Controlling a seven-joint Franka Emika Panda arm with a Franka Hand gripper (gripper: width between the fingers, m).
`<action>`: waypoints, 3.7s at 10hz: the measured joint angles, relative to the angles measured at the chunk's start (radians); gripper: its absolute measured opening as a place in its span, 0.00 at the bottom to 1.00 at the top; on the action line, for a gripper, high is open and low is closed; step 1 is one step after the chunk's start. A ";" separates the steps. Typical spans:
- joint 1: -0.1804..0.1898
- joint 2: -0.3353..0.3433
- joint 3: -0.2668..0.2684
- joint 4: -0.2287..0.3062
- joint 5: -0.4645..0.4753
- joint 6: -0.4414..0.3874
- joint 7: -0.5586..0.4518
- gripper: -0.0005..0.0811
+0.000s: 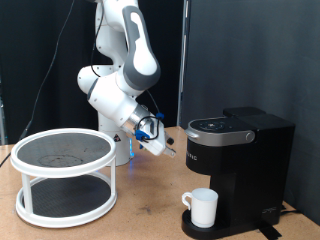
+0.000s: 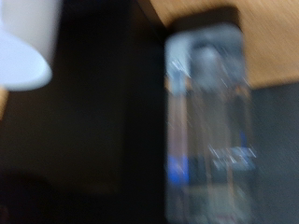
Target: Make a cup of coffee with the keurig machine
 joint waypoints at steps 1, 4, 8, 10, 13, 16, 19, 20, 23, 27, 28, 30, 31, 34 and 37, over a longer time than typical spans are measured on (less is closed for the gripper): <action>-0.010 -0.032 -0.018 -0.008 -0.036 -0.060 0.034 0.91; -0.010 -0.037 -0.002 -0.029 0.007 -0.019 0.113 0.91; -0.010 -0.184 0.018 -0.061 0.018 -0.034 0.416 0.91; -0.010 -0.259 0.017 -0.057 0.001 -0.063 0.483 0.91; -0.011 -0.362 0.015 -0.042 -0.051 -0.114 0.596 0.91; -0.012 -0.470 0.008 -0.026 -0.097 -0.164 0.712 0.91; -0.018 -0.593 -0.004 -0.031 -0.138 -0.202 0.825 0.91; -0.018 -0.590 -0.002 -0.027 -0.138 -0.201 0.824 0.91; -0.019 -0.585 0.064 0.044 -0.205 -0.137 0.810 0.91; -0.060 -0.520 0.212 0.204 -0.586 -0.093 0.834 0.91; -0.070 -0.478 0.233 0.253 -0.671 -0.140 0.837 0.91; -0.080 -0.409 0.236 0.308 -0.706 -0.166 0.838 0.91; -0.080 -0.412 0.243 0.305 -0.713 -0.153 0.837 0.91; -0.081 -0.350 0.306 0.409 -0.879 -0.252 0.844 0.91; -0.082 -0.213 0.338 0.560 -0.954 -0.384 0.859 0.91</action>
